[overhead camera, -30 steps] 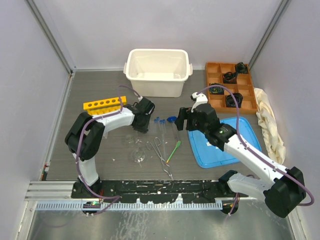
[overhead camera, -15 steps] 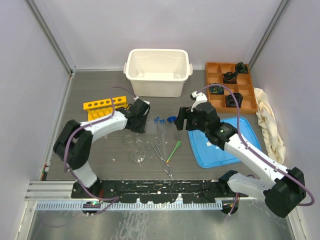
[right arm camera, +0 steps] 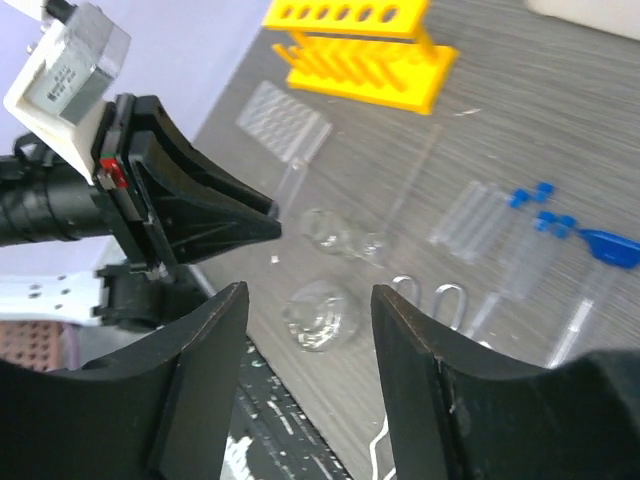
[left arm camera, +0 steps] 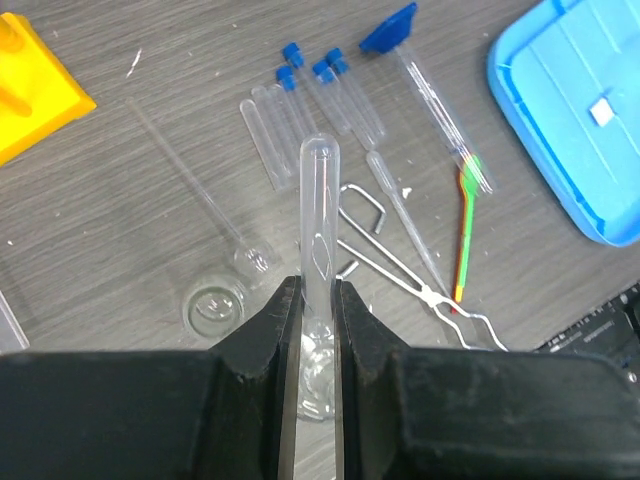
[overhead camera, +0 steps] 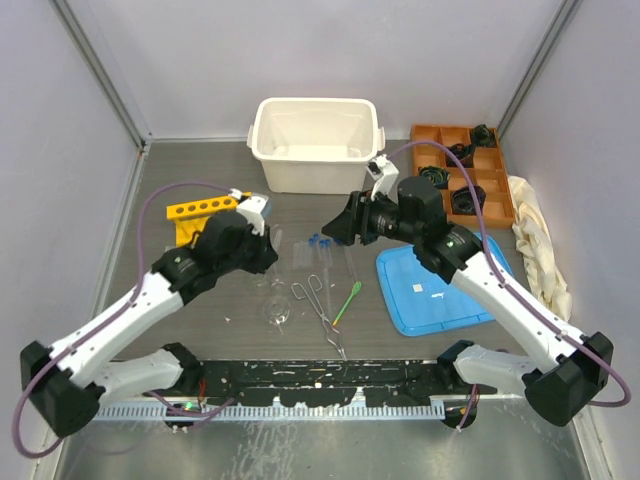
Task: Organize the chemistry lab equipment
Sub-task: Pick up the test tube at the center of the board.
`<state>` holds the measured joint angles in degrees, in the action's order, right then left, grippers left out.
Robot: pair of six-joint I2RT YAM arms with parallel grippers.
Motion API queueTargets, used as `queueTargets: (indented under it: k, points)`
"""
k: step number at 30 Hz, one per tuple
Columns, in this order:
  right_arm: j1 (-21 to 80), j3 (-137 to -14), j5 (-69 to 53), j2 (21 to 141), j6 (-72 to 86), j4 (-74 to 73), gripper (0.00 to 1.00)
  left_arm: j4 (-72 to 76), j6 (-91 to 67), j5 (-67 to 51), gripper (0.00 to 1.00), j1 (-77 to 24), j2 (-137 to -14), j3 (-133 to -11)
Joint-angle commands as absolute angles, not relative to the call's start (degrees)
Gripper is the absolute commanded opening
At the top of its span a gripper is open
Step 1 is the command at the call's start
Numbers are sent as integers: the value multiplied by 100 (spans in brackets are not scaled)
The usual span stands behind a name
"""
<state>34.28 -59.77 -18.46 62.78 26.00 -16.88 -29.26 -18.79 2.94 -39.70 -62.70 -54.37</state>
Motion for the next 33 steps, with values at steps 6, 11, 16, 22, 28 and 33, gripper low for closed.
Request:
queueTargets:
  k: [6, 11, 16, 22, 28, 33]
  points:
    - [3645, -6632, -3857, 7107, 3300, -655, 56, -2512, -1802, -140, 1, -4206, -4563, -4635]
    - [4171, -7121, -3724, 7706, 3073, -954, 56, -2577, -1746, -183, 1, -4257, -4232, -4600]
    - [4429, -7413, -3529, 8135, 2986, -1021, 49, -2707, -1672, -153, 1, -4271, -4222, -4707]
    - [4469, -7655, -3401, 8476, 2919, -1028, 47, -2738, -1613, -120, 1, -4276, -4091, -4735]
    - [4466, -7826, -3313, 8707, 2824, -1070, 46, -2768, -1594, -152, 1, -4278, -3935, -4721]
    - [4466, -7905, -3411, 8864, 2849, -976, 44, -2807, -1591, -151, 1, -4279, -3911, -4726]
